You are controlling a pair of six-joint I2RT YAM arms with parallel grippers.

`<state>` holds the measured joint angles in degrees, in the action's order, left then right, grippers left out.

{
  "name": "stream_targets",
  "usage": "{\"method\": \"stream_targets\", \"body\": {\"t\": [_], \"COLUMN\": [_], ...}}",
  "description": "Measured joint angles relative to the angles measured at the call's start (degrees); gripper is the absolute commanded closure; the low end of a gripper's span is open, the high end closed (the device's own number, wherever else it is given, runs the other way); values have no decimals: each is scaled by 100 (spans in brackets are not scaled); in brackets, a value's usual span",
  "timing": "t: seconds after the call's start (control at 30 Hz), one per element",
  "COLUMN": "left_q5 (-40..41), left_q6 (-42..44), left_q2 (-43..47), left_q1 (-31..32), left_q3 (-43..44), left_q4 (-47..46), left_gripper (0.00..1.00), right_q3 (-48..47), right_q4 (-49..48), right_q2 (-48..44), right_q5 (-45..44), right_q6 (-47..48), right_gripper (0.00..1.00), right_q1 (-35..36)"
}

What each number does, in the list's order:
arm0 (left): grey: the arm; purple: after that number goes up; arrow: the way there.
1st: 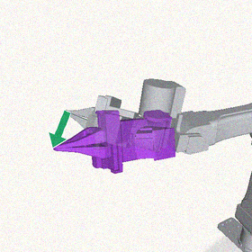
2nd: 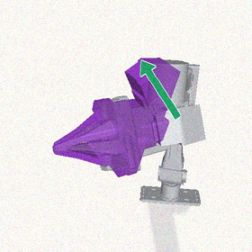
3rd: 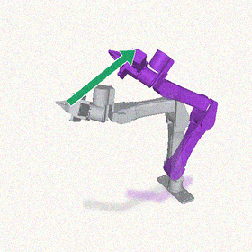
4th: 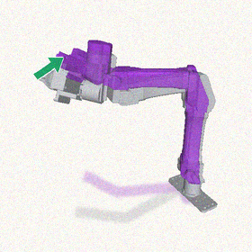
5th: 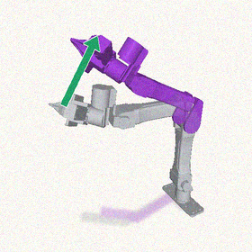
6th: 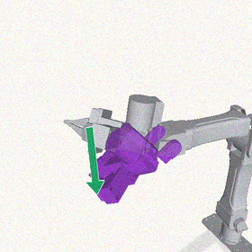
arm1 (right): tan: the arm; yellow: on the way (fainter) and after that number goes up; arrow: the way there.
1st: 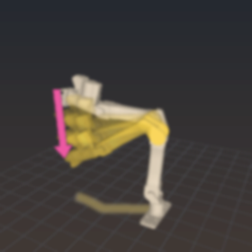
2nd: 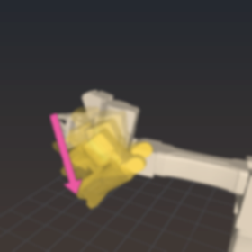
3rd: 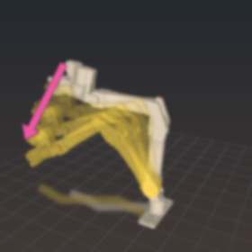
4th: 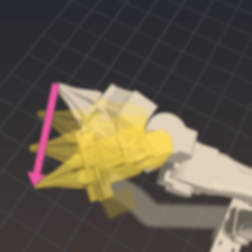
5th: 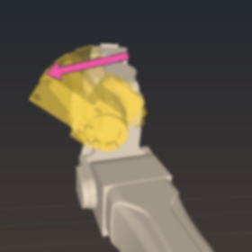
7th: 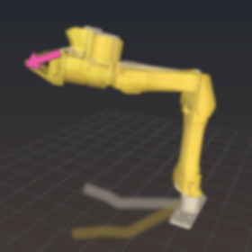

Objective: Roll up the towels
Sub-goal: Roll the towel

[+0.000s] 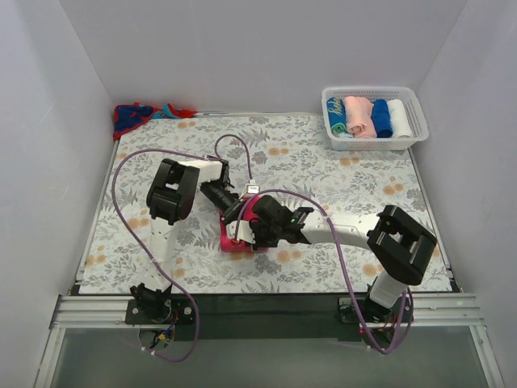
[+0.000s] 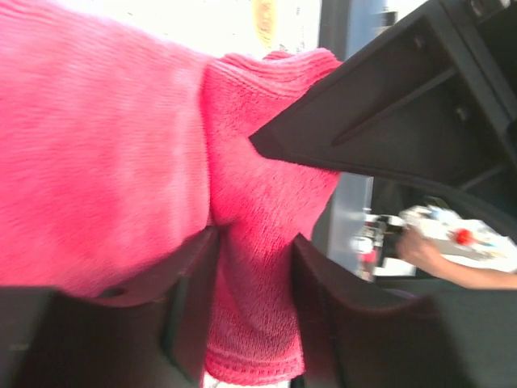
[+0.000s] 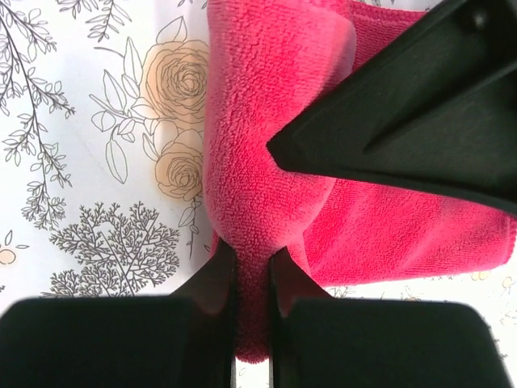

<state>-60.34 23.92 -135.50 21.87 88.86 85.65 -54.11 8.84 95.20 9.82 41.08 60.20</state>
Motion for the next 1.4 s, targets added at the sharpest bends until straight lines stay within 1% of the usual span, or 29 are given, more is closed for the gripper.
{"method": "stream_targets", "body": {"t": [0.07,0.1,0.2,0.3,0.4,0.47,0.53,0.63,0.73,0.83,0.93,1.0,1.1,1.2,1.23,1.3,1.4], "left_q5": [66,87,192,474,616,686,796,935,1152,1532,2063,2345,2774,3130,3211,3342,3475], "left_q6": [-66,-103,-138,-35,-33,-39,-15,37,144,278,391,433,461,457,455,452,444], "left_q2": [136,214,640,1051,1589,2059,2715,3860,5053,6218,7232,7597,7641,7285,7145,6808,6389], "left_q1": [-63,-98,-334,-769,-1292,-1589,-1775,-1740,-1486,-966,-48,555,1220,1661,1755,1912,2041], "left_q3": [9,11,70,236,107,-238,-846,-1829,-2680,-3528,-4402,-4824,-5178,-5285,-5285,-5285,-5278], "left_q4": [-188,-240,-549,-1191,-1757,-2118,-2481,-2924,-3340,-3777,-4249,-4513,-4898,-5359,-5506,-5812,-6129], "left_gripper": [48,33,31,30,30,29,26,25,24,22,20,20,21,25,28,31,40], "right_q3": [-42,-92,-313,-680,-1088,-1329,-1681,-2223,-2765,-3224,-3648,-3899,-4124,-4221,-4225,-4234,-4236], "right_q4": [37,111,396,841,1318,1606,1987,2542,3091,3628,4151,4472,4815,4990,5023,5088,5125], "right_q2": [17,48,199,468,822,1051,1379,1943,2542,3110,3648,3958,4291,4478,4518,4577,4597], "right_q5": [208,345,874,1495,2181,2542,2929,3545,4179,4780,5292,5556,5853,6039,6098,6159,6177], "right_q6": [-57,-90,-236,-435,-686,-807,-927,-1064,-1172,-1255,-1340,-1401,-1495,-1596,-1620,-1676,-1696], "right_gripper": [99,99,99,99,99,99,99,99,99,99,99,99,99,98,98,97,96], "right_q1": [-111,-184,-468,-776,-1110,-1266,-1397,-1565,-1714,-1832,-1930,-1978,-2024,-2057,-2068,-2081,-2081]}}
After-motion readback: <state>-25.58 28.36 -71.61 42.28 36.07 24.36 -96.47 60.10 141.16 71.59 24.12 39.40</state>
